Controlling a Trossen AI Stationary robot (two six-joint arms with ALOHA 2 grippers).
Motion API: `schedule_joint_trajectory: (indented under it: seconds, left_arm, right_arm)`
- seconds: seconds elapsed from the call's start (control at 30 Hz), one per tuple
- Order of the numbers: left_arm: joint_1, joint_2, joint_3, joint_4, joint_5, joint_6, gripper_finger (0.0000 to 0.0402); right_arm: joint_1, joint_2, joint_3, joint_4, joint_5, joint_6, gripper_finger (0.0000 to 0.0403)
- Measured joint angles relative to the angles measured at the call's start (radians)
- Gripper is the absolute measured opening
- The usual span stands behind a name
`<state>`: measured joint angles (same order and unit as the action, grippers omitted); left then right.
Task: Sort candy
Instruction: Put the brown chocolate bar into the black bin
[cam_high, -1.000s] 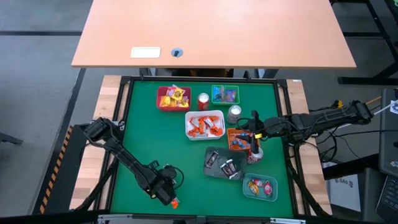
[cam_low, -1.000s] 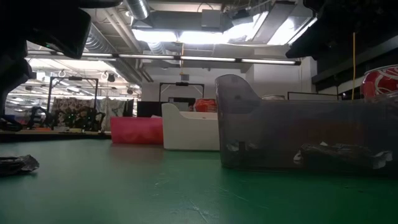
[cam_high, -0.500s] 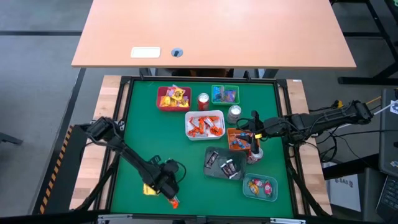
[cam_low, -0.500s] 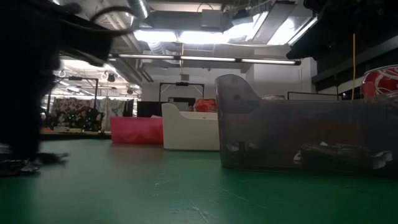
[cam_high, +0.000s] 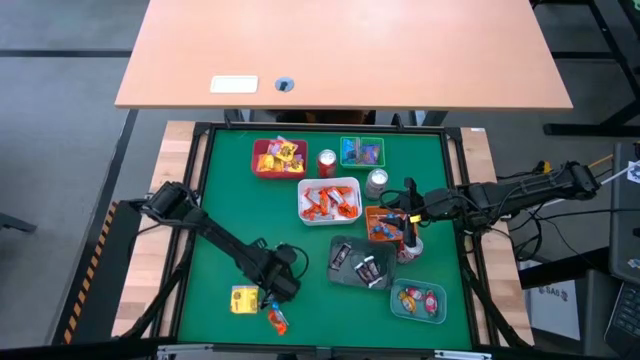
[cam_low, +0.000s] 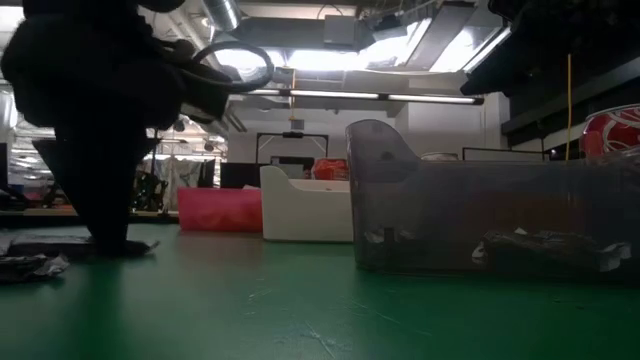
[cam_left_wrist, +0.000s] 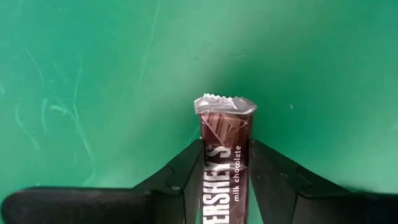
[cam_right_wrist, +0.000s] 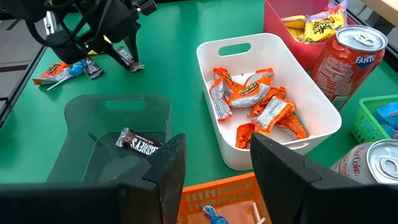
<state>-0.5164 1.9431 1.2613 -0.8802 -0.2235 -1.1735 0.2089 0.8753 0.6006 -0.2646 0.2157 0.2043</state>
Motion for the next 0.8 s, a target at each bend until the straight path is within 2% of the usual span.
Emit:
schedule_joint_trajectory:
  seconds: [0.63,0.8]
  left_arm:
    - [0.016,-0.042,0.001,-0.053,0.038,0.005,0.0117]
    - [0.016,-0.042,0.001,-0.052,0.078,0.041,0.0118]
  right_arm:
    - [0.0,0.0,0.0,-0.004,0.0,0.0,0.0179]
    - [0.0,0.0,0.0,-0.006,0.0,0.0,0.0179]
